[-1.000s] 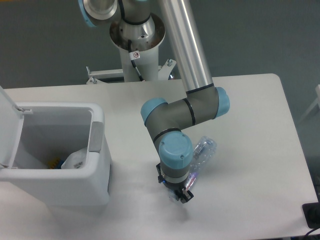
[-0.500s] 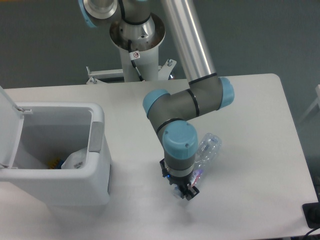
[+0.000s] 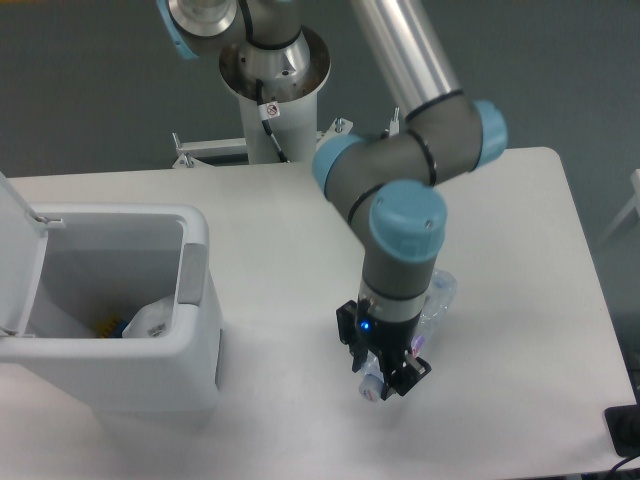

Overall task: Place the trash in the trash can
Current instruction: 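Lower onto the bottle and close the gripper around its body, then lift the bottle and carry it over the trash bin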

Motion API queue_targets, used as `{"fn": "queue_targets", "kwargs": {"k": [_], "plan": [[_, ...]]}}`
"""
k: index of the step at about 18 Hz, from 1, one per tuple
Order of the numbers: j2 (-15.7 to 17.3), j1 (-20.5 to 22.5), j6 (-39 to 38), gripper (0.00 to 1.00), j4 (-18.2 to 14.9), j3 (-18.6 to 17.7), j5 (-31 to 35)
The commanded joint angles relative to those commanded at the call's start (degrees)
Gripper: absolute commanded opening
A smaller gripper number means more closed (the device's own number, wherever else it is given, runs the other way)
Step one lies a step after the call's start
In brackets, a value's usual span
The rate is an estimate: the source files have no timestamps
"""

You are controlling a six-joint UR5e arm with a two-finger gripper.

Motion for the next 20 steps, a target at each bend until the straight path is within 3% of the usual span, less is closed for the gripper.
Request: {"fn": "queue_targets", "kwargs": {"k": [10,13,17,20], "plan": [[1.15,4.93,-22.34,0.28,0.53,12.39,-37.43],[1.15,5.28,-24.01,0.28,0.53,14.85,-42.37],[3.17,4.84,-26.21,0.28,0.53,14.77,-50.29],[4.57,-0.32,-27.53,0.28,0.53,13.11,-50.65]]}}
